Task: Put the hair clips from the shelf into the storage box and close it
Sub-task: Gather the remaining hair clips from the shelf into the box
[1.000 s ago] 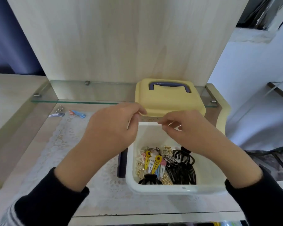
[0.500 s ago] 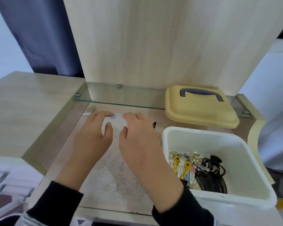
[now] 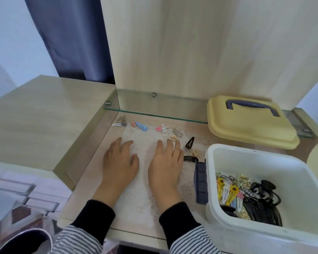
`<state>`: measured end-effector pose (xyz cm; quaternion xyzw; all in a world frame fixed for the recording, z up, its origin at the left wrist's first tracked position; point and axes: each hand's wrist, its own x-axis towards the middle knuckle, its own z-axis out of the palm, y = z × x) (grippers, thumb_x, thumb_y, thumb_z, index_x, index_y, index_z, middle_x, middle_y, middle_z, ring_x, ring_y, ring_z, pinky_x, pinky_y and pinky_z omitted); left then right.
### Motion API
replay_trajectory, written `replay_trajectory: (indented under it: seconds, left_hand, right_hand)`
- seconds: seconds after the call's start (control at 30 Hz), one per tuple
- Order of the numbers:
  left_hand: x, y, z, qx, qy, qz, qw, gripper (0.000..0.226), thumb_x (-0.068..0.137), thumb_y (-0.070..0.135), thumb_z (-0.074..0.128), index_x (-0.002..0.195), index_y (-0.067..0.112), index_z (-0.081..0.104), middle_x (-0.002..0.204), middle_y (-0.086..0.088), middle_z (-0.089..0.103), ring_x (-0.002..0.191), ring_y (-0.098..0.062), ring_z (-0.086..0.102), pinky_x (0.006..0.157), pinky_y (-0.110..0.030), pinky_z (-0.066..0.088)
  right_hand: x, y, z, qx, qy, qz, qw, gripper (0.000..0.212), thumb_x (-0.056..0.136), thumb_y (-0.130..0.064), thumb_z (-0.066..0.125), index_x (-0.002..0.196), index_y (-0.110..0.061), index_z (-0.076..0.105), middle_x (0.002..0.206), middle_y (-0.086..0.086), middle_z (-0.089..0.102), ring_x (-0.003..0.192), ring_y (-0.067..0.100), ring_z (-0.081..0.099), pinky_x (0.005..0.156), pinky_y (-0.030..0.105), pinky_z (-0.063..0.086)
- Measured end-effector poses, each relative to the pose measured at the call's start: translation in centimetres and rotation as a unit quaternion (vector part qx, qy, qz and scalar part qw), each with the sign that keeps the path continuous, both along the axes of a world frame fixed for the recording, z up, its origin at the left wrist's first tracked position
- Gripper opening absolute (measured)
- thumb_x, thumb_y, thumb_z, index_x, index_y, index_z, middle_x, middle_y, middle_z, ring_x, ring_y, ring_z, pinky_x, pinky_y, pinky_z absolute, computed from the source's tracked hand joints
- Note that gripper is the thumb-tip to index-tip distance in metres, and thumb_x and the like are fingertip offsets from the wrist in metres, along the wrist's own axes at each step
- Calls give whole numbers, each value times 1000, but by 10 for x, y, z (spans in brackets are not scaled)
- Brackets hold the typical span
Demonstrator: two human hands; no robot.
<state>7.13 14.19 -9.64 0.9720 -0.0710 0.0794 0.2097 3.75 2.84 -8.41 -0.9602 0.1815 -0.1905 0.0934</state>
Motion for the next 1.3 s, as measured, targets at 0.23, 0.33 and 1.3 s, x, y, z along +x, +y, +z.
replay_trajectory:
  seconds: [0.23,0.33,1.3]
  left_hand:
    - [30,-19,4,25,-23,-12,999,61,80,33,40,137,14,45,146,-19,36,135,-36,35,109,-49,30]
    - [47,-24,6,50,-21,-20,998,60,83,29,44,142,18,39,151,-14,30,141,-32,26,111,-47,25]
    - [59,-25,19,-210,-73,-116,968,21,95,26,56,108,17,70,97,4,71,85,-8,64,79,-19,49]
  right_hand:
    - [29,-7,-12,-8,-33,-57,998,54,71,-9,70,124,-10,61,127,21,57,126,42,45,104,53,36]
    - [33,-9,-17,-11,-33,-76,996,55,70,-15,70,124,-10,60,124,19,58,121,41,48,106,53,31]
    - [22,-8,-10,-19,-72,-96,993,20,69,-3,60,87,-12,59,81,9,59,82,32,53,77,45,38]
